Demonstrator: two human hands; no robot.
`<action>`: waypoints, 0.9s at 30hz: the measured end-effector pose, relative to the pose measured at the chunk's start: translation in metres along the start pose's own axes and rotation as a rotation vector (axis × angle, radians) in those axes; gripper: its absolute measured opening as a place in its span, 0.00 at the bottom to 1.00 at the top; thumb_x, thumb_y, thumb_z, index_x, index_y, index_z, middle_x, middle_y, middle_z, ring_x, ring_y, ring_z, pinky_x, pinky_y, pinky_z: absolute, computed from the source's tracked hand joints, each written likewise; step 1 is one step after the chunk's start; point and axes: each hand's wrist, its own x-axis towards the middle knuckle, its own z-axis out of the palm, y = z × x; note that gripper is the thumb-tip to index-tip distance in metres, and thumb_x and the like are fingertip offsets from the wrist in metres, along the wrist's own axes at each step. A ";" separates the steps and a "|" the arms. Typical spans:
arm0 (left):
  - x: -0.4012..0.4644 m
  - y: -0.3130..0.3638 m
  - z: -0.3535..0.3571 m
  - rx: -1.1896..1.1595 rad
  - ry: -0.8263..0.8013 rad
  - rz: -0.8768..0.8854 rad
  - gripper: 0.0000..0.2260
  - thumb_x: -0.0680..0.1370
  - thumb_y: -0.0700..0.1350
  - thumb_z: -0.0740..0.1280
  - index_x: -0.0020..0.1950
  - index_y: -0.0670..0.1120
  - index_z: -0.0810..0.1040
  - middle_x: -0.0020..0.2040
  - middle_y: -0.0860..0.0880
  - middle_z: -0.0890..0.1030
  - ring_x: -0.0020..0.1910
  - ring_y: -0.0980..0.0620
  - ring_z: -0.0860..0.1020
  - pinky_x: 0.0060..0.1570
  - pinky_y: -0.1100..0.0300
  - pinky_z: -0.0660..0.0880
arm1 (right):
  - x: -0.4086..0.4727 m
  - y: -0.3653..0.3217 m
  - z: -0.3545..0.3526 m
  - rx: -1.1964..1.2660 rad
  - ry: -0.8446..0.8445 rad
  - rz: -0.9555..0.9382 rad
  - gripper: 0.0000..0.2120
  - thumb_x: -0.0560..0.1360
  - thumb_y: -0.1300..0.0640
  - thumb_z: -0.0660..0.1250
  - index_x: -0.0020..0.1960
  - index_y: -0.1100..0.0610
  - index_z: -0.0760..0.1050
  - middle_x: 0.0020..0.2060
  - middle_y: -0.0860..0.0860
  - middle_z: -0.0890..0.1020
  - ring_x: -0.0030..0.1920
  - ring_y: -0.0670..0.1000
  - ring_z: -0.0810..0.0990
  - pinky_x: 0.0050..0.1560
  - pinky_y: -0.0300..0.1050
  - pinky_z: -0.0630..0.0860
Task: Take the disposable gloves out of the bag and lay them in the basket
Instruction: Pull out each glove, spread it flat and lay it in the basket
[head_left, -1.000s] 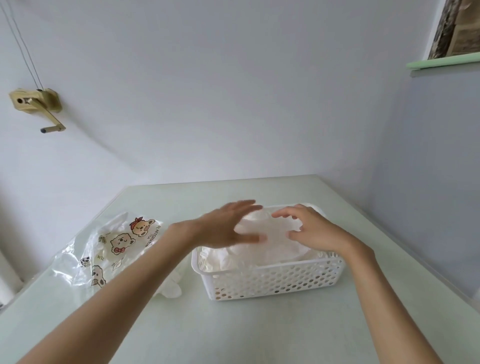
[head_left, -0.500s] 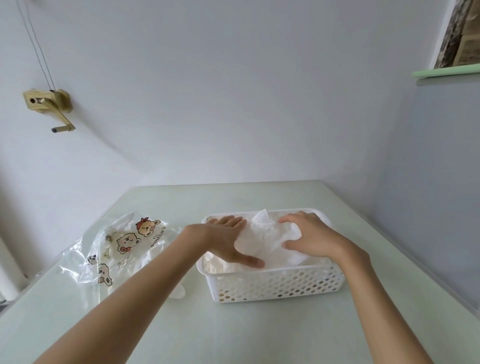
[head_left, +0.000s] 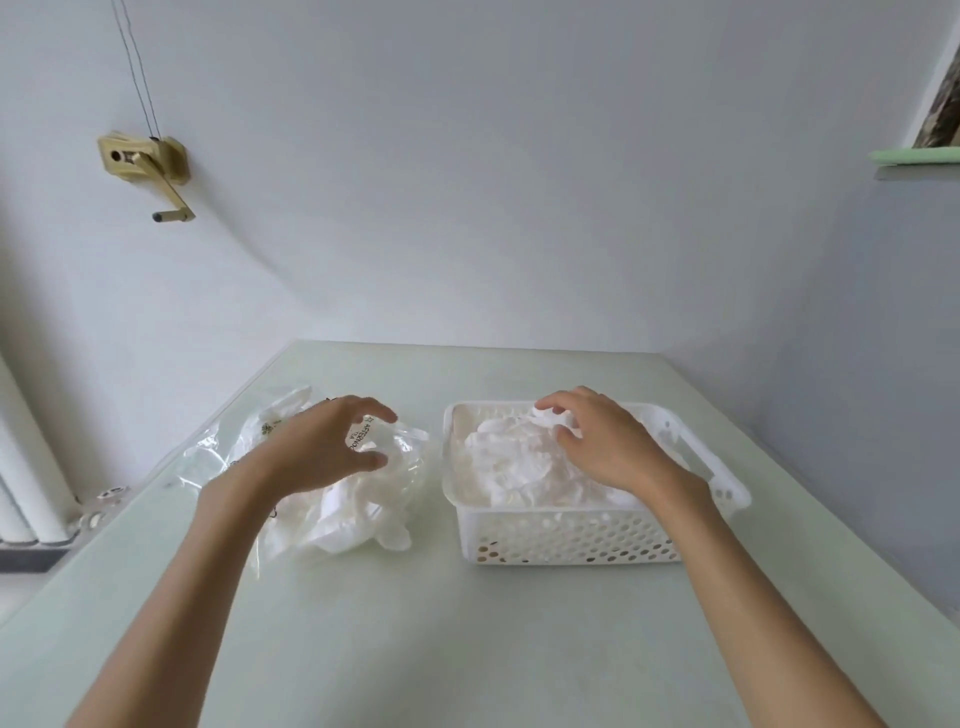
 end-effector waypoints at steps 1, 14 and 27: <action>-0.005 -0.011 -0.001 -0.021 -0.004 -0.042 0.19 0.73 0.51 0.72 0.63 0.57 0.73 0.60 0.57 0.75 0.64 0.55 0.72 0.61 0.57 0.68 | -0.004 -0.015 0.003 0.025 0.042 -0.048 0.15 0.80 0.59 0.59 0.64 0.47 0.73 0.58 0.45 0.76 0.55 0.44 0.72 0.53 0.41 0.70; -0.005 -0.066 0.000 -0.428 -0.147 -0.283 0.06 0.77 0.40 0.68 0.45 0.45 0.70 0.49 0.45 0.78 0.45 0.50 0.80 0.34 0.62 0.76 | 0.026 -0.137 0.083 -0.149 -0.120 -0.190 0.30 0.71 0.47 0.72 0.70 0.49 0.67 0.61 0.51 0.72 0.60 0.53 0.74 0.55 0.46 0.68; -0.007 -0.056 -0.013 -0.328 0.080 -0.114 0.14 0.77 0.38 0.63 0.43 0.55 0.82 0.40 0.59 0.79 0.40 0.53 0.77 0.40 0.61 0.73 | 0.045 -0.132 0.066 0.310 0.076 -0.104 0.03 0.70 0.50 0.74 0.39 0.47 0.84 0.32 0.38 0.82 0.34 0.44 0.78 0.41 0.41 0.75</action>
